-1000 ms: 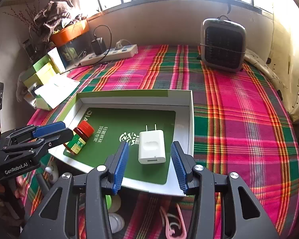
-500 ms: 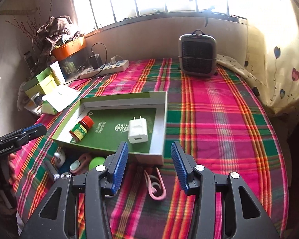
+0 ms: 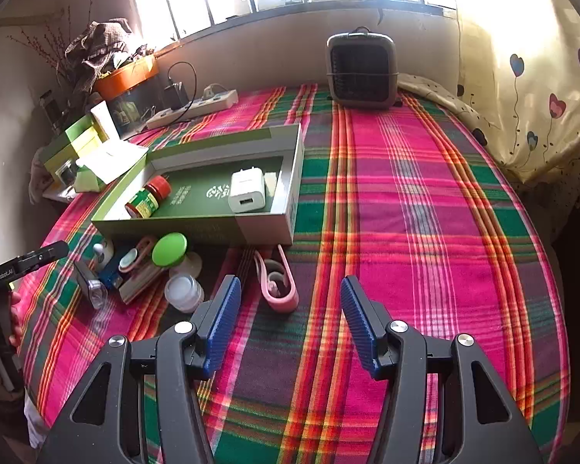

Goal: Organize rigid objects
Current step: 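Grasp the black stapler with the left tool while the right tool grasps the pink clip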

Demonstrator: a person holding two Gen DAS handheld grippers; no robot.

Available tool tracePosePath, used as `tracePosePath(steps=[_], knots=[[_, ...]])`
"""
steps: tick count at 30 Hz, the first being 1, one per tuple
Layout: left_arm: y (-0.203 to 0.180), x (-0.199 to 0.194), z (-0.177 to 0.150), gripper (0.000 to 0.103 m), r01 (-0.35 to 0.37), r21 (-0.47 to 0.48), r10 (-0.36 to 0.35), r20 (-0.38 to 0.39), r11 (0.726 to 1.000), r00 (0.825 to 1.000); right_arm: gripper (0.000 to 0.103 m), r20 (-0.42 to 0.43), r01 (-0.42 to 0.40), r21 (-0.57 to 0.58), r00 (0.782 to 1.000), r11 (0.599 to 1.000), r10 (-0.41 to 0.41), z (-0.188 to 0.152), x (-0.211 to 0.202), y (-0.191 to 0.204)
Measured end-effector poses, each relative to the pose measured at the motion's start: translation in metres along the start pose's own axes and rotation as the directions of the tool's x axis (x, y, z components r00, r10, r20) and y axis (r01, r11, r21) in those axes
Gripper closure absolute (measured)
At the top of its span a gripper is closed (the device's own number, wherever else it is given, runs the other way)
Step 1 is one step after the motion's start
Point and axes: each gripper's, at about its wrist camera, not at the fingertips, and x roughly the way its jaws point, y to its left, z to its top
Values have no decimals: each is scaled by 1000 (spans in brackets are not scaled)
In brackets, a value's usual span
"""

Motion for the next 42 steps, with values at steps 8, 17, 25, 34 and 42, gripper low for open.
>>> tracePosePath(steps=[8, 17, 25, 34, 42], knots=[[-1, 2, -10, 55, 58, -8, -58, -19, 998, 998, 48, -50, 10, -54, 999, 998, -12, 0, 20, 11], [-13, 12, -18, 55, 151, 5, -150, -56, 989, 987, 48, -91, 53, -120, 994, 991, -65, 5, 39, 17], [-25, 6, -27, 55, 190, 31, -188, -67, 981, 980, 48, -101, 68, -130, 992, 989, -81, 8, 45, 20], [-43, -3, -48, 55, 222, 69, -214, -103, 973, 971, 72, -90, 84, -152, 991, 985, -99, 8, 45, 24], [-59, -4, -59, 55, 251, 102, -236, -139, 963, 962, 79, -83, 70, -150, 993, 986, -83, 4, 41, 26]])
